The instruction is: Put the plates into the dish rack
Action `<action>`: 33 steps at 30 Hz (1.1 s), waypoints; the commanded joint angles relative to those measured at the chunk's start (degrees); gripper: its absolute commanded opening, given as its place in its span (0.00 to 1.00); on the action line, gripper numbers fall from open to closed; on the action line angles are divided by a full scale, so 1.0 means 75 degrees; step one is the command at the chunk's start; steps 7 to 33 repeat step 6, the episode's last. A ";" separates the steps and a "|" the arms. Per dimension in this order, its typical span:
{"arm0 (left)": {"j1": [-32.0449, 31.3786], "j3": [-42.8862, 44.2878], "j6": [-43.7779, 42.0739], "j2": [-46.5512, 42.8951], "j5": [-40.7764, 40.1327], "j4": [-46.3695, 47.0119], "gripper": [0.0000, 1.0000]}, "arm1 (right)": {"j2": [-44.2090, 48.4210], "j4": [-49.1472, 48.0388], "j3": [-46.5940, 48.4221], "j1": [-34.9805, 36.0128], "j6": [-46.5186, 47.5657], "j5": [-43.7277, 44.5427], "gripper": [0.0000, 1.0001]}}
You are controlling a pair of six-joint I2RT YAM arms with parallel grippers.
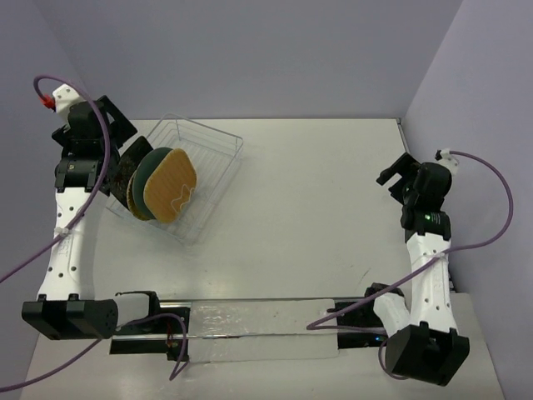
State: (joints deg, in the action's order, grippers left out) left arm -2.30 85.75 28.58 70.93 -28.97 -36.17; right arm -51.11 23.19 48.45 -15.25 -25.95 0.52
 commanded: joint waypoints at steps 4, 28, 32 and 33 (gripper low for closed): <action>0.0585 -0.0183 0.0398 -0.0307 0.0516 0.0882 0.99 | 0.0871 -0.0197 -0.0338 0.0052 -0.0097 0.0331 1.00; 0.0652 -0.0379 0.0367 -0.0454 0.0541 0.1023 0.99 | 0.0916 -0.0197 -0.0355 0.0052 -0.0099 0.0341 1.00; 0.0652 -0.0379 0.0367 -0.0454 0.0541 0.1023 0.99 | 0.0916 -0.0197 -0.0355 0.0052 -0.0099 0.0341 1.00; 0.0652 -0.0379 0.0367 -0.0454 0.0541 0.1023 0.99 | 0.0916 -0.0197 -0.0355 0.0052 -0.0099 0.0341 1.00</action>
